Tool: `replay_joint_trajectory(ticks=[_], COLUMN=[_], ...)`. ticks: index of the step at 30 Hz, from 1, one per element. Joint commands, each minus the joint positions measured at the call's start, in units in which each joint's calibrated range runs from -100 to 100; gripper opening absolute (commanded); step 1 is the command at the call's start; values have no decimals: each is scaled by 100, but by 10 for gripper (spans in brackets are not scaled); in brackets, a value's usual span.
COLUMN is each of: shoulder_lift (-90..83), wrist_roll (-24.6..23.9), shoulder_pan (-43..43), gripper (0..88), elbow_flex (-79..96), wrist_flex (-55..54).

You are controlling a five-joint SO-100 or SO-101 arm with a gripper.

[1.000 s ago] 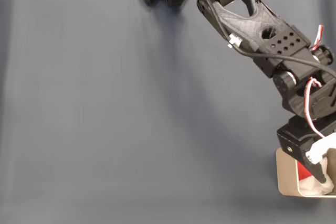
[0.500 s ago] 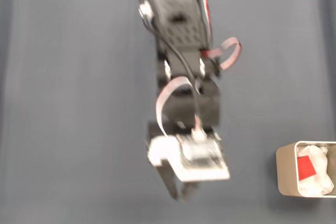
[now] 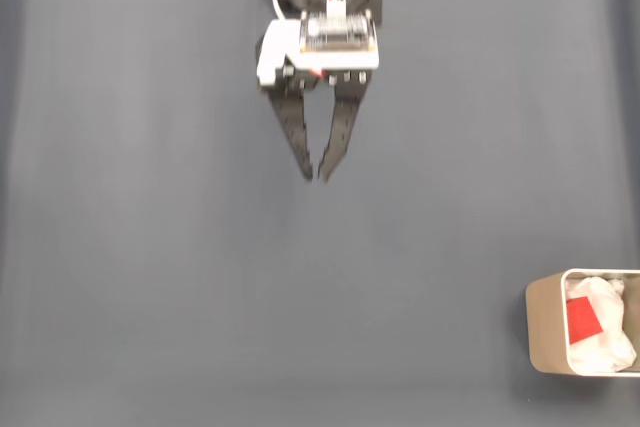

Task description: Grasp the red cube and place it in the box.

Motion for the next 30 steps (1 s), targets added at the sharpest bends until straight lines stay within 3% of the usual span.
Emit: replay_joint_trajectory(ticks=[1,9,18,30], shoulder_lift=[-1810,-3483,-3604,-3604], wrist_roll=[5,-107,-249,-283], shoulder_pan=[-96,-117,-174,-174], gripper=[0,0,0,0], elbow_flex=[1674,3198,3517,3517], wrist_flex=[91,1813,3509,3977])
